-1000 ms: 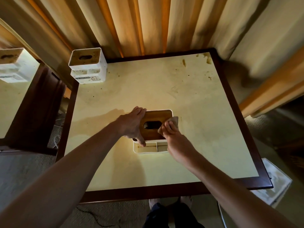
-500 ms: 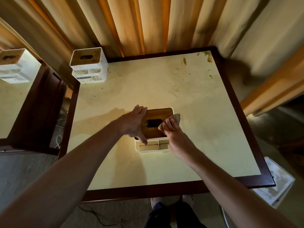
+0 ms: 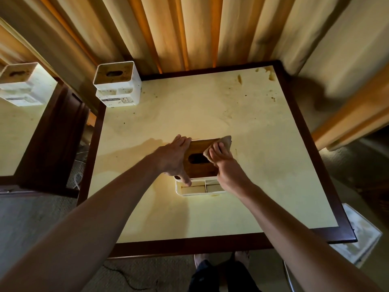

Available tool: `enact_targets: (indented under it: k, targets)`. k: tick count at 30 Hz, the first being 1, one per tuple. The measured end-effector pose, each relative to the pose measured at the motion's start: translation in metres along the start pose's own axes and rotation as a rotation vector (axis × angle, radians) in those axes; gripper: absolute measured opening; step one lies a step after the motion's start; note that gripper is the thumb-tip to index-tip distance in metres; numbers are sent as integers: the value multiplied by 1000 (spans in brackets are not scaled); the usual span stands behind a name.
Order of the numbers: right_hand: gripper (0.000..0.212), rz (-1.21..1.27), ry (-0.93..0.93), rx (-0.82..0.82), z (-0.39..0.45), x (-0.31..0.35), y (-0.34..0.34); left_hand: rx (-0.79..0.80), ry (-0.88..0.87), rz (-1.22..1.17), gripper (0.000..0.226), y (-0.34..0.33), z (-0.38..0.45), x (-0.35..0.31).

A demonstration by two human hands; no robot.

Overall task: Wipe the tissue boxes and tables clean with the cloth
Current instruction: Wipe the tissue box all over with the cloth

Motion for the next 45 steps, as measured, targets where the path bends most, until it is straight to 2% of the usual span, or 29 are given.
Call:
enact_targets:
  k: [10,20,26,31,35,37,40,45]
  targets:
    - [65,130,27,7,-45,0,-24,-16,-11,-3,147,0,-1,-2]
    - [53,258,-39,-396,-24,4,-21,-13,-11,-13,147,-3,2,1]
    - [67,149,-54,-320,-22,-3,-21,-19,-26,-21,147,-5,4,3]
    - [56,53,-54,-212,-28,-5,-12,-48,-49,10,147,-10,12,12]
    - [31,236,-17,-361,-41,4,18,-124,-67,-47,148,-19,14,16]
    - [22,341,-139,-387,-41,5,34,-180,-15,-136,148,-21,12,14]
    - [22,442,-294,-408,-38,-3,47,-231,132,-234,148,-25,7,1]
    - [30,403,-336,-453,-36,-10,66,-292,316,-314,151,-38,-1,-30]
Point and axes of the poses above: each hand's wrist, its own z-axis towards the middle knuckle, its own y-axis out of the back of the hand, x = y × z, the point moved 2 cm from there along z, towards the middle knuckle, and after that the axes turned 11 degrees about x, right-handed, at the moved point
